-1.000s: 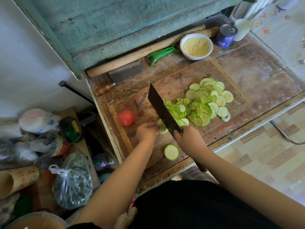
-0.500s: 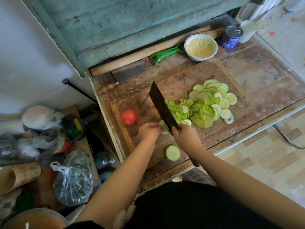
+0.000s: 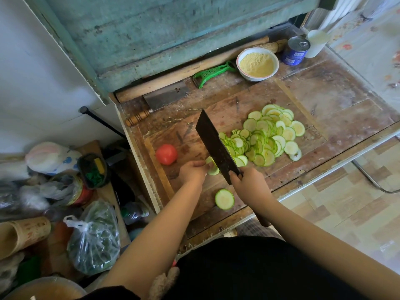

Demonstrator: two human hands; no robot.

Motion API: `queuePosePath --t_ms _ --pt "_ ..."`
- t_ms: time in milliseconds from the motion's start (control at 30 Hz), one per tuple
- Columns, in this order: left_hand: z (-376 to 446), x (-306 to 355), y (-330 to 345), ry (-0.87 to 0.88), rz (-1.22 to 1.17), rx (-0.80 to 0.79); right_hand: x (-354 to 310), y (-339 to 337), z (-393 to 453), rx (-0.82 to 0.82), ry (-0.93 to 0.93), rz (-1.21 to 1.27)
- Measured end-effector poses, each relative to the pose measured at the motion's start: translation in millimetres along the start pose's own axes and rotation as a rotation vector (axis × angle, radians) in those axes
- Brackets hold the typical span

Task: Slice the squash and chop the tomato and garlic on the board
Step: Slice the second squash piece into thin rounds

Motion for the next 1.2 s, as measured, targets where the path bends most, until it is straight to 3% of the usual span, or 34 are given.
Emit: queuePosePath --t_ms 867,1200 --pt "-7 5 -2 0.006 0.066 0.041 -19 25 43 -0.055 0.032 -0.05" --pt "-10 5 -4 -0.021 0.078 0.035 -14 -4 10 -0.015 -0.031 -0.028"
Point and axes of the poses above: each hand's wrist, its own z-axis towards the middle knuckle, its own y-axis out of the palm, x = y × z, the point moved 9 cm from there along z, towards the middle knuckle, and after that the axes turned 3 degrees about -x, right-handed, at the moved point
